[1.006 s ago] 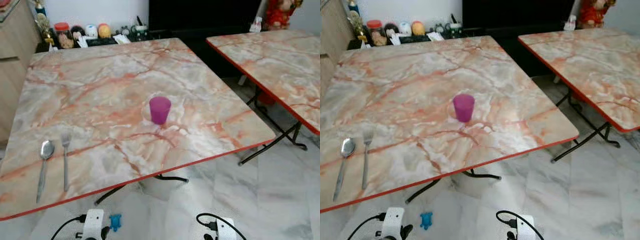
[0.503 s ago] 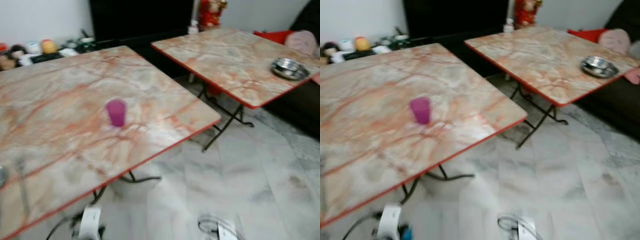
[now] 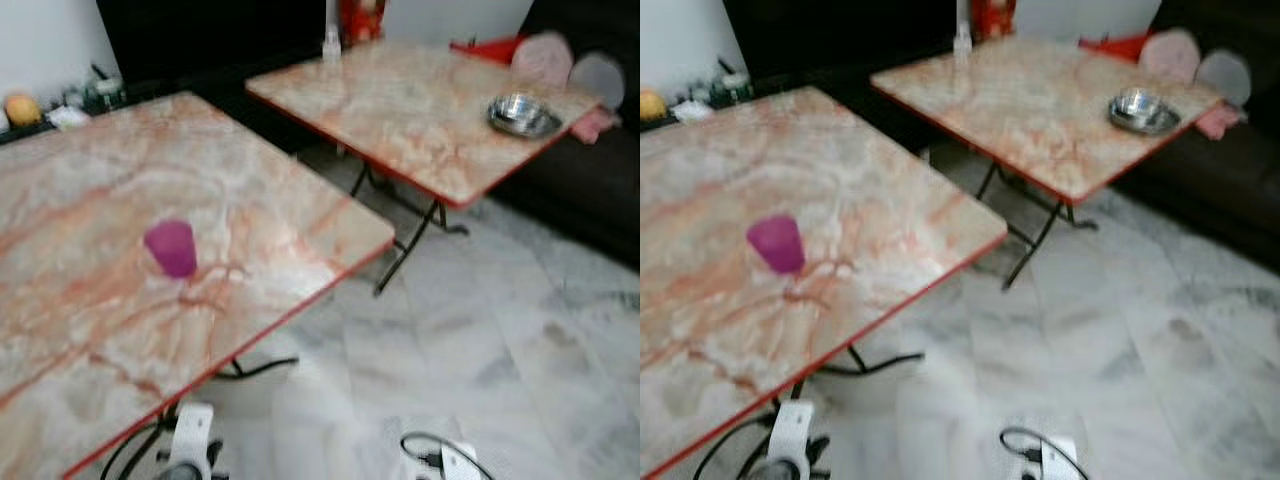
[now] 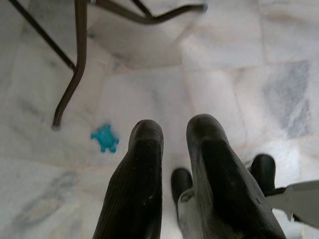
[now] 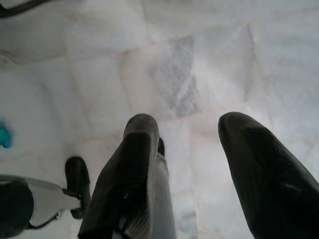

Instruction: Setting the table

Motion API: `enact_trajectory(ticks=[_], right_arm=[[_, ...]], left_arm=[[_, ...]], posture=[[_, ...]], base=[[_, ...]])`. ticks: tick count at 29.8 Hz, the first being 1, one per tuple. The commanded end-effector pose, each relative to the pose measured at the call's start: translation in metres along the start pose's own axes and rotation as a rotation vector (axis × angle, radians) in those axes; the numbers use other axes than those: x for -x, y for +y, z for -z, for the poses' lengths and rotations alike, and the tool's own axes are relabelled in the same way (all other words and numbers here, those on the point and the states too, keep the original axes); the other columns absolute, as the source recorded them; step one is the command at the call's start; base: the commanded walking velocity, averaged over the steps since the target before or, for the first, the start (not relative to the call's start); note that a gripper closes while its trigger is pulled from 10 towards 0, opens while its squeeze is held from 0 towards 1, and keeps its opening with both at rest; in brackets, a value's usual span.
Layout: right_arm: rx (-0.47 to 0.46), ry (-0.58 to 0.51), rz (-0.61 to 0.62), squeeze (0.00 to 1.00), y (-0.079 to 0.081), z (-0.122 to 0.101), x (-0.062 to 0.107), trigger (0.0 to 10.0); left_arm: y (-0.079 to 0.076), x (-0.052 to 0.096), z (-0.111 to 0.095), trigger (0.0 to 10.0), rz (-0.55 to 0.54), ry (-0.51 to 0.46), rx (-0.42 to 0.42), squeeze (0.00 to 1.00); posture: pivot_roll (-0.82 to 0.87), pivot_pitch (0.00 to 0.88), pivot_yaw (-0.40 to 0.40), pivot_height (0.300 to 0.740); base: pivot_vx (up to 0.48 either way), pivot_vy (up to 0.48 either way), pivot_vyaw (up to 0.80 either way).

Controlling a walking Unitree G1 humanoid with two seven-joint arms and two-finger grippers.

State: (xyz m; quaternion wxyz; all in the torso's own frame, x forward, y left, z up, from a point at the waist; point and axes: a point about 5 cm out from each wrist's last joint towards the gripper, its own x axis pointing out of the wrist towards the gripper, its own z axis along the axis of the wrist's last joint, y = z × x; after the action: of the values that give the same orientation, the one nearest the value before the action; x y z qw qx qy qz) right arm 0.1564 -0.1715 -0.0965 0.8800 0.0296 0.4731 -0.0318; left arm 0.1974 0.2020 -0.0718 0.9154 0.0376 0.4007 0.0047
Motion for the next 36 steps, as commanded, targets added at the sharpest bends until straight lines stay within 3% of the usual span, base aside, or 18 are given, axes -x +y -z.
enact_trajectory(ticks=[1,26,30,36], right_arm=[[-0.009,0.002,-0.002,0.0,0.001,0.002,0.0,10.0],[-0.008,0.0,-0.004,0.0,0.001,0.002,0.0,10.0],[-0.014,-0.003,-0.003,0.0,0.001,0.002,0.001,10.0],[-0.012,0.0,-0.001,0.0,0.0,0.003,0.001,10.0]], left_arm=[[0.001,0.001,0.004,10.0,-0.001,0.017,0.001,0.0],[0.005,0.002,0.008,10.0,0.004,0.027,-0.013,0.0],[0.012,0.005,0.009,10.0,0.011,0.013,-0.044,0.0],[0.038,0.016,0.017,10.0,0.003,-0.058,-0.09,0.0]], posture=[[0.13,0.0,-0.03,0.74],[0.13,0.0,-0.029,0.74],[0.13,0.0,-0.024,0.74],[0.15,0.0,-0.027,0.74]], base=[[0.0,0.0,0.0],[0.0,0.0,0.0],[0.0,0.0,0.0],[0.0,0.0,0.0]])
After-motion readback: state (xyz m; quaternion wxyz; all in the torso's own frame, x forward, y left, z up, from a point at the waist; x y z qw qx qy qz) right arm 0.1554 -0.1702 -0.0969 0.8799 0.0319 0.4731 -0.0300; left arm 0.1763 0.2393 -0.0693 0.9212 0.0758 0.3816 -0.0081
